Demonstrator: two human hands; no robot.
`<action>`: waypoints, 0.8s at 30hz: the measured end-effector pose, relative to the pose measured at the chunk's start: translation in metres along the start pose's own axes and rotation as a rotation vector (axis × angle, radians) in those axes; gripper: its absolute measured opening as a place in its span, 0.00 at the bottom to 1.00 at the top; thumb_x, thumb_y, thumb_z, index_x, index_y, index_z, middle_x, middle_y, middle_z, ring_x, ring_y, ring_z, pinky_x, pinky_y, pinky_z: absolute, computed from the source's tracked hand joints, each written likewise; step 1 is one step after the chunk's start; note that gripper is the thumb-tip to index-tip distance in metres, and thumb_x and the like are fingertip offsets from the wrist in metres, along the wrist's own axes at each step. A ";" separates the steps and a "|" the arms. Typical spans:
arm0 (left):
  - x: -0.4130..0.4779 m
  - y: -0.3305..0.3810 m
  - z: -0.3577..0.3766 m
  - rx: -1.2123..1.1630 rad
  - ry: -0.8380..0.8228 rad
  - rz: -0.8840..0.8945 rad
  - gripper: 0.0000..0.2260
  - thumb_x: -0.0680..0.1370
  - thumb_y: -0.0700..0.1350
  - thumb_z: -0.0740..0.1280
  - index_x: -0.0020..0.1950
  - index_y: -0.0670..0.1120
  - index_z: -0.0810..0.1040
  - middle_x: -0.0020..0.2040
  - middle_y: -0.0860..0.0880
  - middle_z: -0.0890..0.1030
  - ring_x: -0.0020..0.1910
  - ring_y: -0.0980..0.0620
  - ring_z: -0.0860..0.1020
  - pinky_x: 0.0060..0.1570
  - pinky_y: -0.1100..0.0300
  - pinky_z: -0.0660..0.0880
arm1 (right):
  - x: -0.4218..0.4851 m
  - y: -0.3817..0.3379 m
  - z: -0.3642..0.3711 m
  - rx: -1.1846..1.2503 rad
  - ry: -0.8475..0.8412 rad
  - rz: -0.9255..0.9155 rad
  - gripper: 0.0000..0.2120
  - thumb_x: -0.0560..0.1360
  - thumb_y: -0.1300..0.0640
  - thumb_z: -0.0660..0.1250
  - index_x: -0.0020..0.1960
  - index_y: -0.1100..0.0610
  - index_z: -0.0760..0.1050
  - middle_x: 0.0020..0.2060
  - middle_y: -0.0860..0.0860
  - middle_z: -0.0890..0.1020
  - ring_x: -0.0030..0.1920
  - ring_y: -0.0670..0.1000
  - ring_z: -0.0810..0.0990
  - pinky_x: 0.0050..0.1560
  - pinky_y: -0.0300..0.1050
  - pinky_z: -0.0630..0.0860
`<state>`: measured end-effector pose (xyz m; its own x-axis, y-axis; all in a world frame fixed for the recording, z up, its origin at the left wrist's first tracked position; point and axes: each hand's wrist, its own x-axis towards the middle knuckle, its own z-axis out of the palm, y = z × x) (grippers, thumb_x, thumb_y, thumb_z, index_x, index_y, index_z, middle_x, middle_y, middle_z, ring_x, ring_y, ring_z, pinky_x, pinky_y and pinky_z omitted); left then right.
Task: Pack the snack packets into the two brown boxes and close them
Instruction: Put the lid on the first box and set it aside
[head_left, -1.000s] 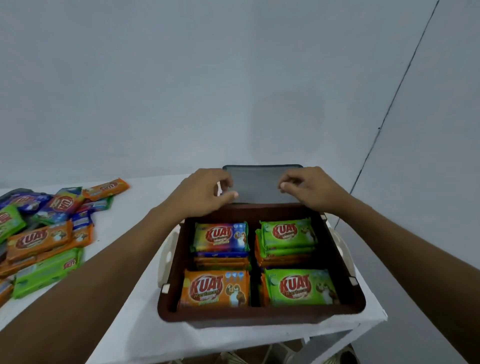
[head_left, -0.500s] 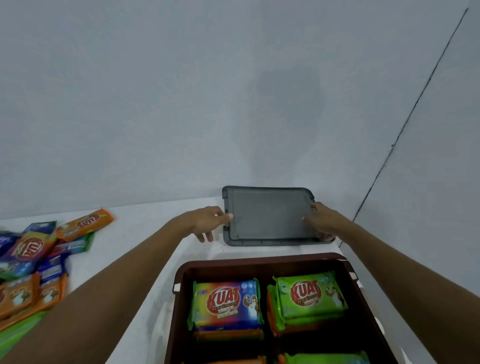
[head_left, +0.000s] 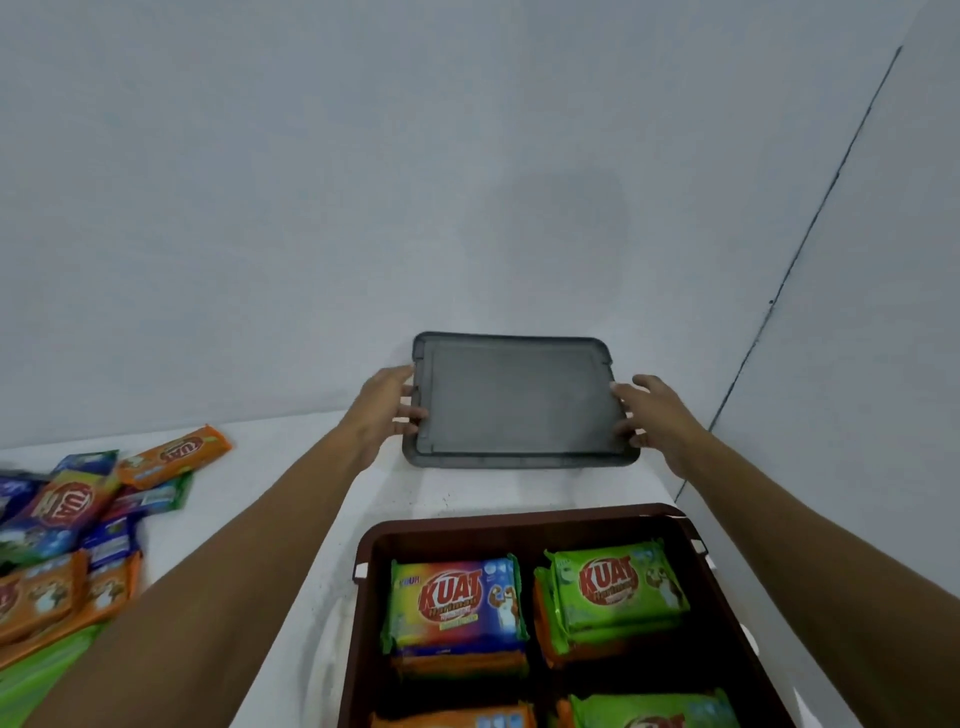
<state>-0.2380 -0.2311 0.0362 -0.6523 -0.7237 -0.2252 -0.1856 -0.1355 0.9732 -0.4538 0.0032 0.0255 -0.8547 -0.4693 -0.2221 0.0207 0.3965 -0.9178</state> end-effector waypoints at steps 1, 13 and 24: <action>-0.006 0.004 -0.004 -0.056 0.027 0.038 0.14 0.83 0.53 0.56 0.65 0.47 0.69 0.58 0.45 0.76 0.47 0.46 0.79 0.43 0.54 0.76 | -0.008 -0.005 -0.002 0.058 0.017 -0.033 0.26 0.79 0.45 0.62 0.73 0.54 0.63 0.55 0.55 0.77 0.46 0.53 0.81 0.44 0.48 0.76; -0.138 0.002 -0.026 -0.159 0.055 0.086 0.19 0.80 0.57 0.62 0.47 0.41 0.77 0.48 0.42 0.78 0.46 0.43 0.80 0.46 0.54 0.76 | -0.131 0.002 -0.050 0.519 -0.096 -0.113 0.21 0.79 0.43 0.61 0.58 0.60 0.77 0.48 0.54 0.80 0.48 0.54 0.80 0.49 0.47 0.75; -0.215 -0.068 -0.027 0.509 0.204 0.395 0.24 0.74 0.49 0.74 0.68 0.55 0.71 0.58 0.52 0.72 0.56 0.51 0.70 0.49 0.61 0.69 | -0.197 0.077 -0.055 0.043 -0.147 -0.190 0.29 0.77 0.60 0.65 0.74 0.46 0.62 0.71 0.50 0.65 0.68 0.50 0.65 0.61 0.50 0.71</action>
<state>-0.0654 -0.0842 0.0196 -0.6000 -0.7732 0.2053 -0.3167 0.4652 0.8266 -0.3119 0.1697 0.0168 -0.7606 -0.6433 -0.0871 -0.1083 0.2580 -0.9600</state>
